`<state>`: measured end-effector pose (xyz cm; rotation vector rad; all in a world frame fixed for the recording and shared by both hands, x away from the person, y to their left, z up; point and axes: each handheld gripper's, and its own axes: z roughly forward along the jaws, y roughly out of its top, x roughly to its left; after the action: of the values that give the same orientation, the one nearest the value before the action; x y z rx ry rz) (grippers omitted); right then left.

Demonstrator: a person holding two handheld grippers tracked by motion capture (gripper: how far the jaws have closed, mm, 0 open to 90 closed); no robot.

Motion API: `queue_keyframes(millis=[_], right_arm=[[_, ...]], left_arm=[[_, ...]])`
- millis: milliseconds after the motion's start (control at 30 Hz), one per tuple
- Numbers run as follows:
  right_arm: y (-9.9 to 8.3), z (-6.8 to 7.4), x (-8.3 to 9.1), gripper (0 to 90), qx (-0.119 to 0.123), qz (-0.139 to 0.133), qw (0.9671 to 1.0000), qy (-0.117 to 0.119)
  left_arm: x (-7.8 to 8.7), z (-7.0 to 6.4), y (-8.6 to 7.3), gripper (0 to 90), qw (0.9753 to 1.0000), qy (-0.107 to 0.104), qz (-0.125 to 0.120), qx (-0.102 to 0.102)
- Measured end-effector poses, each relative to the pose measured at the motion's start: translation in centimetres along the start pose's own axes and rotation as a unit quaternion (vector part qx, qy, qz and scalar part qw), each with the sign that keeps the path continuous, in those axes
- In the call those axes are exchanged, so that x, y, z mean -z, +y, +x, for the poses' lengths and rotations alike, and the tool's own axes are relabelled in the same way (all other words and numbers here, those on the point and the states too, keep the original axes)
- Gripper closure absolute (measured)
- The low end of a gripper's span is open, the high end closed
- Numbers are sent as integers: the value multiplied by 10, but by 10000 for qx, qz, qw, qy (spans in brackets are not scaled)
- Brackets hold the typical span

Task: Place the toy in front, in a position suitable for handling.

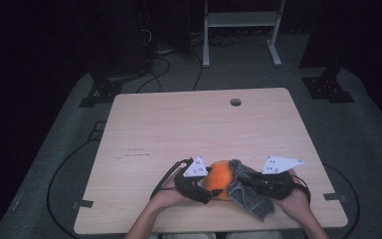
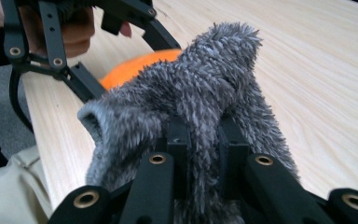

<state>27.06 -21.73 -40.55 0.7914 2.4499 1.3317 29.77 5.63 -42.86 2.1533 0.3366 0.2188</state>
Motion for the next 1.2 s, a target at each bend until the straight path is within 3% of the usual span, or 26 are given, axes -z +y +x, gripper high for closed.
queue_keyframes(millis=[133,167,267,333,400,467,533,600,700,800,833,933,1067,1133,1200], right_arm=[[17,11,10,782,127,-365,9992,128],[22,16,8,782,207,-365,9990,161],[22,21,-8,780,423,-64,9990,95],[16,14,-10,781,353,-19,9993,112],[12,8,-4,781,267,30,9996,-23],[11,5,1,783,196,5,9997,-156],[15,11,3,783,219,-116,9997,-87],[19,18,-1,782,372,-132,9992,-16],[19,21,-11,781,492,28,9988,-26],[12,18,-14,780,351,-6,9994,58],[11,19,-14,780,365,-1,9993,71],[11,19,-13,776,374,-32,9992,113],[6,9,-10,775,219,-61,9996,145],[0,3,-7,775,85,-45,9999,63],[-5,-3,-5,775,-76,-79,9999,55]], left_arm=[[0,-9,3,283,9981,80,-20,-604],[1,-11,4,277,9977,84,-2,-669],[2,-8,2,244,9981,45,55,-609],[2,-6,0,246,9986,6,-18,-521],[1,-6,0,249,9988,29,-56,-476],[0,-8,0,252,9986,27,-66,-521],[-1,-9,0,256,9982,66,-5,-593],[-1,-10,-1,261,9968,220,245,-731],[1,-8,-4,256,9975,167,284,-627],[6,-4,0,188,9993,-24,50,-377],[6,-3,1,172,9997,-81,-149,-198],[1,-2,-1,185,9999,-4,-13,-159],[2,3,-6,217,9999,-5,136,97],[2,4,-8,222,9997,-44,198,112],[3,3,-3,211,9999,-79,104,65]])
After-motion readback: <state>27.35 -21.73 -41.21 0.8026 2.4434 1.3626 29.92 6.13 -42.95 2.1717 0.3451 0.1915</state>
